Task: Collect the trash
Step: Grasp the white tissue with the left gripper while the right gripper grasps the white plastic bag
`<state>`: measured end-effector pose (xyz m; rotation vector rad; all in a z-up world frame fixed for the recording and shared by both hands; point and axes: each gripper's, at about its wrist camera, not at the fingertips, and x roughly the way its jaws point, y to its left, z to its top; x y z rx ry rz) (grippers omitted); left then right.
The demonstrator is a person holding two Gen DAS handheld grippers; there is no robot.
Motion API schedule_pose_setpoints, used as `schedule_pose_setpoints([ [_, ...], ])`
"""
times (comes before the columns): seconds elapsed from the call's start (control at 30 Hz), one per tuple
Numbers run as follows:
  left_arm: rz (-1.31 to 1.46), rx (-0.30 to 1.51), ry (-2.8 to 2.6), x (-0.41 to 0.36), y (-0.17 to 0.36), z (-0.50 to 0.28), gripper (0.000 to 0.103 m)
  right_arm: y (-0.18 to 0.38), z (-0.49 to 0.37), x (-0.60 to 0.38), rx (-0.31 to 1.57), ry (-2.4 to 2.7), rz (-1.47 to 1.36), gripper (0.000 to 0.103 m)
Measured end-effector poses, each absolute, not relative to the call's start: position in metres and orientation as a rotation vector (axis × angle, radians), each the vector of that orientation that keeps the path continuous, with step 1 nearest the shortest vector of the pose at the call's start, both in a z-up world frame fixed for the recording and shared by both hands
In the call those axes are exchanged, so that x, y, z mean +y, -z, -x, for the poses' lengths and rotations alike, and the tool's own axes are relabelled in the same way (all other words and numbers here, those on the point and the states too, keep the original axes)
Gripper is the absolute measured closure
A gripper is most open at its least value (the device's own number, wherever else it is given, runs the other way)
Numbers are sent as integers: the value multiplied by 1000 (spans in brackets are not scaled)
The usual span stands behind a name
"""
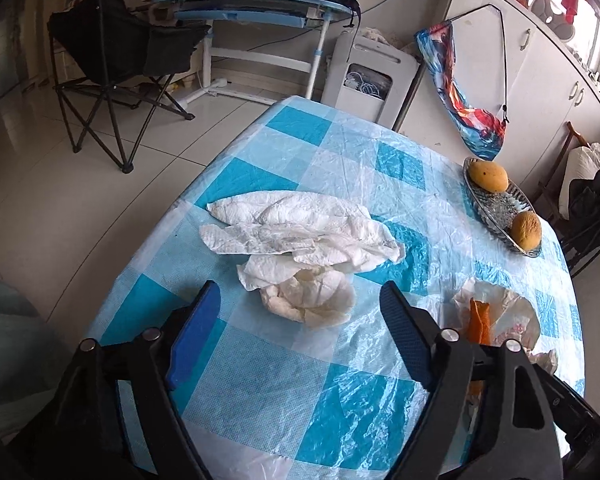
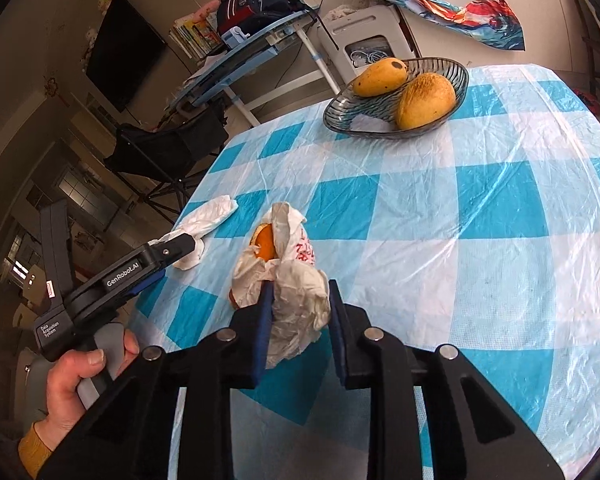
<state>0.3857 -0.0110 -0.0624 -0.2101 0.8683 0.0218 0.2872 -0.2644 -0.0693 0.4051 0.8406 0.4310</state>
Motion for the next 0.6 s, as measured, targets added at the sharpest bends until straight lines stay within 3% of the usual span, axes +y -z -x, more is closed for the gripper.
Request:
schedule_pose_setpoints([
  [0.03, 171, 877, -2, -16, 62, -386, 55, 67, -284, -263, 828, -429, -393, 78],
  [0.07, 147, 884, 21, -20, 62, -386, 64, 63, -279, -262, 816, -429, -378, 79],
  [0.17, 160, 870, 69, -18, 57, -373, 79, 48, -260, -253, 763, -444, -305, 79],
  [0.37, 215, 834, 146, -1, 42, -317, 82, 23, -208, -217, 663, -399, -20, 79],
  [0.6, 253, 800, 249, 8, 27, -234, 82, 25, -171, -252, 678, -410, -249, 79],
])
